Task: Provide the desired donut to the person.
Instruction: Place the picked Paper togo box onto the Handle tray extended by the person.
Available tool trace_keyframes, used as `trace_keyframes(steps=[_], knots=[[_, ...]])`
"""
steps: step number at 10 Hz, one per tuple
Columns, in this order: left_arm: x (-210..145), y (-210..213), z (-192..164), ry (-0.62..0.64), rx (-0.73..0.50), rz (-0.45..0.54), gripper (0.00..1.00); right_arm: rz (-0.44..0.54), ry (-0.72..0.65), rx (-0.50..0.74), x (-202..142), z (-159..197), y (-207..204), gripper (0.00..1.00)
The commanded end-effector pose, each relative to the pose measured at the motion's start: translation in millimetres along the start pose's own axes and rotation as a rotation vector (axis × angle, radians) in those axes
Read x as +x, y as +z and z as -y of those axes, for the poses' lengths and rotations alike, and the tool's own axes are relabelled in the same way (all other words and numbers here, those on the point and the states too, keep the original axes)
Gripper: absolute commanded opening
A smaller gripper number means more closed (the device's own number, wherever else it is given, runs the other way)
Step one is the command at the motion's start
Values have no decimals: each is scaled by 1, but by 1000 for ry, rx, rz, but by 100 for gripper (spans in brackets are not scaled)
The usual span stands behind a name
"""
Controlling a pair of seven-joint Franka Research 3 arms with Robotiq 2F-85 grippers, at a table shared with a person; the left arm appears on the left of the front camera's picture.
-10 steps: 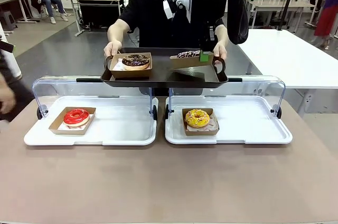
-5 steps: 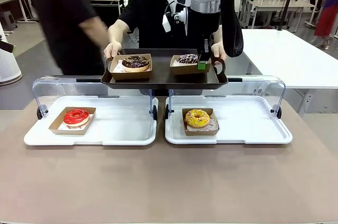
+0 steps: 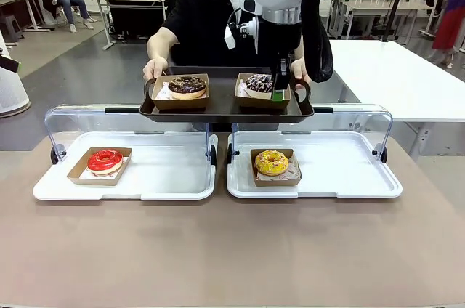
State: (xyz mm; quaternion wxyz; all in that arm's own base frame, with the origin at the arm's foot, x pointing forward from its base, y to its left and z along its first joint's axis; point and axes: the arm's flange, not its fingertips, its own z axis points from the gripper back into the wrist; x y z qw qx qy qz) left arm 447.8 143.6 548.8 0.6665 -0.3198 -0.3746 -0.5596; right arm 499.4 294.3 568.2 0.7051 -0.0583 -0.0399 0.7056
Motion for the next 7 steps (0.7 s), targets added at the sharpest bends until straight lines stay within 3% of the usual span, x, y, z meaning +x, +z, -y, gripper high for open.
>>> trace_keyframes(steps=[1, 3, 4, 5, 6, 7], knots=[[1, 1, 0, -5, 4, 6, 100, 7, -2, 5, 1, 0, 3, 100], [1, 1, 0, -5, 4, 6, 100, 14, -6, 7, 0, -1, 4, 100], [1, 1, 0, -5, 4, 6, 100, 17, -12, 11, -1, -1, 5, 95], [1, 1, 0, -5, 4, 6, 100, 18, -15, 19, -3, -2, 5, 65], [1, 1, 0, -5, 4, 6, 100, 22, -14, 23, -4, -2, 5, 100], [1, 1, 0, -5, 4, 6, 100, 26, -11, 24, -5, -2, 6, 85]])
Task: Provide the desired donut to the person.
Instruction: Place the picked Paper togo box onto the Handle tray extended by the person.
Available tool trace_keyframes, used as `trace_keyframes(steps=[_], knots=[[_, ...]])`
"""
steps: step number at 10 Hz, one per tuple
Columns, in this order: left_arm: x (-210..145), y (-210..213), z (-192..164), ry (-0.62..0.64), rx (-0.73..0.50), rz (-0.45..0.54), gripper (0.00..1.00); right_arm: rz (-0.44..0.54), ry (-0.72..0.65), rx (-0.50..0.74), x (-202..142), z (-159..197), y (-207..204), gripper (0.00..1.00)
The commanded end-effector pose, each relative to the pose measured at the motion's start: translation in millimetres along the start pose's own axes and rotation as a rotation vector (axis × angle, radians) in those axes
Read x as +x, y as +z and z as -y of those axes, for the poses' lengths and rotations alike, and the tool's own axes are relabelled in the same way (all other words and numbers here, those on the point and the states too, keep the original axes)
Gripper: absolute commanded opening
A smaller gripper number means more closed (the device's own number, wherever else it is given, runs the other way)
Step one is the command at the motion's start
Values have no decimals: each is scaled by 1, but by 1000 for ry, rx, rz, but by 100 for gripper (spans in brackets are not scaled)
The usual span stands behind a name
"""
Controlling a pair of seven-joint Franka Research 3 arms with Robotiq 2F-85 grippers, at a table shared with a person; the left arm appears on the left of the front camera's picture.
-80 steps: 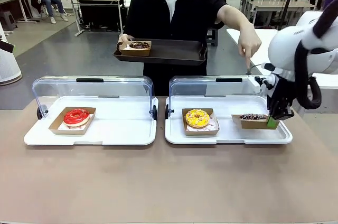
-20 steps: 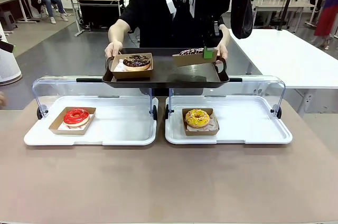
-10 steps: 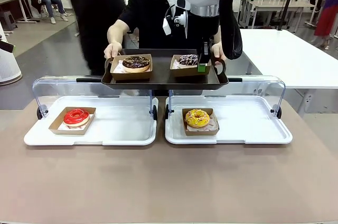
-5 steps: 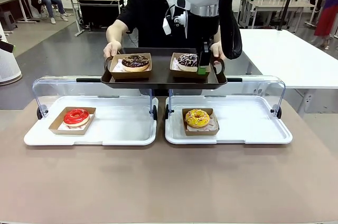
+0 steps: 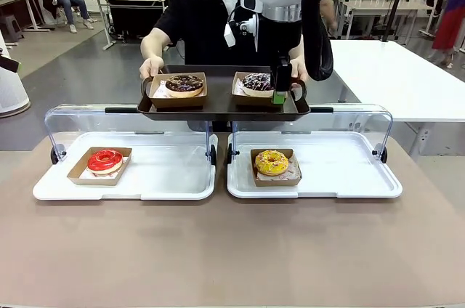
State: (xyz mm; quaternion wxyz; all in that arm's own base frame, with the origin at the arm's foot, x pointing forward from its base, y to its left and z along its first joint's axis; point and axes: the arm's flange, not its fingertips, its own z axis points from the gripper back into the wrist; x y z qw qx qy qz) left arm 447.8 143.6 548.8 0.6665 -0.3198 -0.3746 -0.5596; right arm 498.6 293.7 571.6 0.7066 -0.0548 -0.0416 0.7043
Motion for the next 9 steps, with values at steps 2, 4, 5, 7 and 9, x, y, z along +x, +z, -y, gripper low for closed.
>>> trace_keyframes(steps=[2, 4, 5, 7, 9], knots=[[1, 1, 0, -5, 4, 6, 100, 26, -2, 23, -5, -2, 4, 100], [1, 1, 0, -5, 4, 6, 100, 33, 3, 29, -7, -2, 5, 100], [1, 1, 0, -5, 4, 6, 100, 34, 2, 33, -8, -2, 6, 100], [1, 1, 0, -5, 4, 6, 100, 36, 3, 45, -11, -3, 7, 100], [1, 1, 0, -5, 4, 6, 100, 13, -9, 18, -4, -1, 3, 100]])
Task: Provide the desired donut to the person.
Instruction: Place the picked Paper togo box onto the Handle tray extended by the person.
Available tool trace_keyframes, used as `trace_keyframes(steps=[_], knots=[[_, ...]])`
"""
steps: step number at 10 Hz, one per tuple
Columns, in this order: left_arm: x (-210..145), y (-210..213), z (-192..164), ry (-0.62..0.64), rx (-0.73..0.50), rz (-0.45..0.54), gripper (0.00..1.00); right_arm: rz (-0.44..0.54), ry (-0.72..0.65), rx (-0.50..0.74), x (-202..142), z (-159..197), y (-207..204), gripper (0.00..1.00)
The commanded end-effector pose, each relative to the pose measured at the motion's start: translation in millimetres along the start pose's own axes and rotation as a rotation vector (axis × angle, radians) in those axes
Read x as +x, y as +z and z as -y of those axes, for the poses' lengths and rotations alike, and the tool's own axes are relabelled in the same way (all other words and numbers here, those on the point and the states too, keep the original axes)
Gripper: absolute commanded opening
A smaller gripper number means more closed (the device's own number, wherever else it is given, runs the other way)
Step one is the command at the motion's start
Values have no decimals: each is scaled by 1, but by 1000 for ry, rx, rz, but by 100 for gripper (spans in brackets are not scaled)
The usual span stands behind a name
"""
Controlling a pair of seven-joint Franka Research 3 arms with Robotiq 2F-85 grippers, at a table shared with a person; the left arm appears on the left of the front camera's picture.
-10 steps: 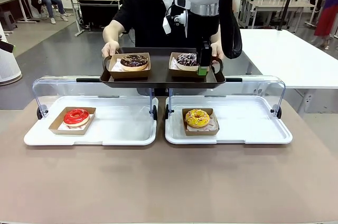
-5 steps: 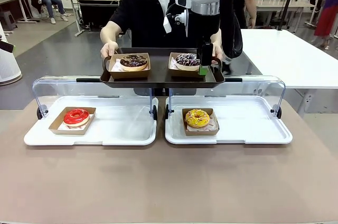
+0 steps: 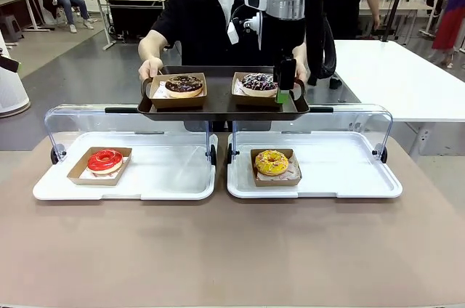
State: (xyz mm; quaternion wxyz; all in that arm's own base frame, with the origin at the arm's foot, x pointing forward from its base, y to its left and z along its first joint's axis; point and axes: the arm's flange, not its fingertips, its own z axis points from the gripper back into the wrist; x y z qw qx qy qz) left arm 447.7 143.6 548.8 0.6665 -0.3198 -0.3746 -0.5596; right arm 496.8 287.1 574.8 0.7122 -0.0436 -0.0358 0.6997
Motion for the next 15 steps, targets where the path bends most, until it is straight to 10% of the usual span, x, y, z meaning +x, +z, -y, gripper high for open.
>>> trace_keyframes(steps=[1, 14, 15], knots=[[1, 1, 0, -5, 4, 6, 100, 6, 6, -6, 3, 0, 0, 100], [1, 1, 0, -5, 4, 6, 100, 1, 3, -1, 2, -1, 0, 100], [1, 1, 0, -5, 4, 6, 100, 131, -31, 18, -22, 6, 13, 100]])
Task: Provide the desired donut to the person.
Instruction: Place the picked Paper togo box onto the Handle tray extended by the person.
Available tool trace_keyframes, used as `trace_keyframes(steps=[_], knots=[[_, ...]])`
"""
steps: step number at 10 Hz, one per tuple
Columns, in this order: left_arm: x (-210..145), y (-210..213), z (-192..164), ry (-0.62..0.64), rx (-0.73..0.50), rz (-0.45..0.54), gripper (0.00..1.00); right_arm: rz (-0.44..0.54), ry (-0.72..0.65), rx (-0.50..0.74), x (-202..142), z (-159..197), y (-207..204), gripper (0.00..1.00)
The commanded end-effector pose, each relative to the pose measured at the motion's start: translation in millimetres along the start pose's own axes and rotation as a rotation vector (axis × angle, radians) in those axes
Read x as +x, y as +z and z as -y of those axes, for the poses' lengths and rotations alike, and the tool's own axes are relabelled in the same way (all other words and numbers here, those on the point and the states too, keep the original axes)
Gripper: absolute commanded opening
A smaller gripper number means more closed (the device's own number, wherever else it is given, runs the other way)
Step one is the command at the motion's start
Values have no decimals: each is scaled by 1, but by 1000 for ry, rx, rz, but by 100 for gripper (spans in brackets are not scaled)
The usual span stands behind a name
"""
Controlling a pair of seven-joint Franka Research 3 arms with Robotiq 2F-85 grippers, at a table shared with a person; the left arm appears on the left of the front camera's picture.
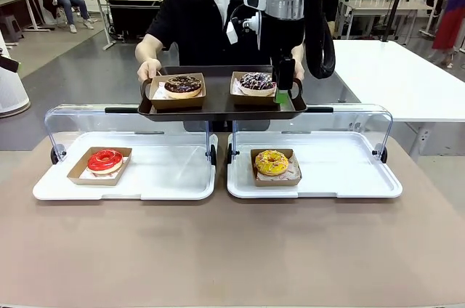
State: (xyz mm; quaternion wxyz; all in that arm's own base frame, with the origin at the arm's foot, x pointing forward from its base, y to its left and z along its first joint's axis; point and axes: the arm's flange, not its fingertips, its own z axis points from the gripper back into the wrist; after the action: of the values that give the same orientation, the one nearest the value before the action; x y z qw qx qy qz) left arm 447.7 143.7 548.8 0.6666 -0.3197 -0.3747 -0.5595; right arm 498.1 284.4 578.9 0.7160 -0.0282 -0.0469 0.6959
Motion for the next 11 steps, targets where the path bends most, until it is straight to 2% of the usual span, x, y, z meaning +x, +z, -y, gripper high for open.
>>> trace_keyframes(steps=[1, 3, 5, 8, 11], knots=[[1, 1, 0, -5, 3, 6, 100, 186, -56, 54, -42, 12, 21, 100], [1, 1, 0, -5, 3, 6, 100, 379, -135, 74, -92, 25, 50, 100], [1, 1, 0, -5, 3, 6, 100, 501, -58, 38, -140, 20, 65, 100], [1, 1, 0, -5, 3, 6, 100, 627, -46, -57, -207, 11, 68, 100], [1, 1, 0, -5, 3, 6, 100, 661, -101, -60, -243, 3, 62, 100]])
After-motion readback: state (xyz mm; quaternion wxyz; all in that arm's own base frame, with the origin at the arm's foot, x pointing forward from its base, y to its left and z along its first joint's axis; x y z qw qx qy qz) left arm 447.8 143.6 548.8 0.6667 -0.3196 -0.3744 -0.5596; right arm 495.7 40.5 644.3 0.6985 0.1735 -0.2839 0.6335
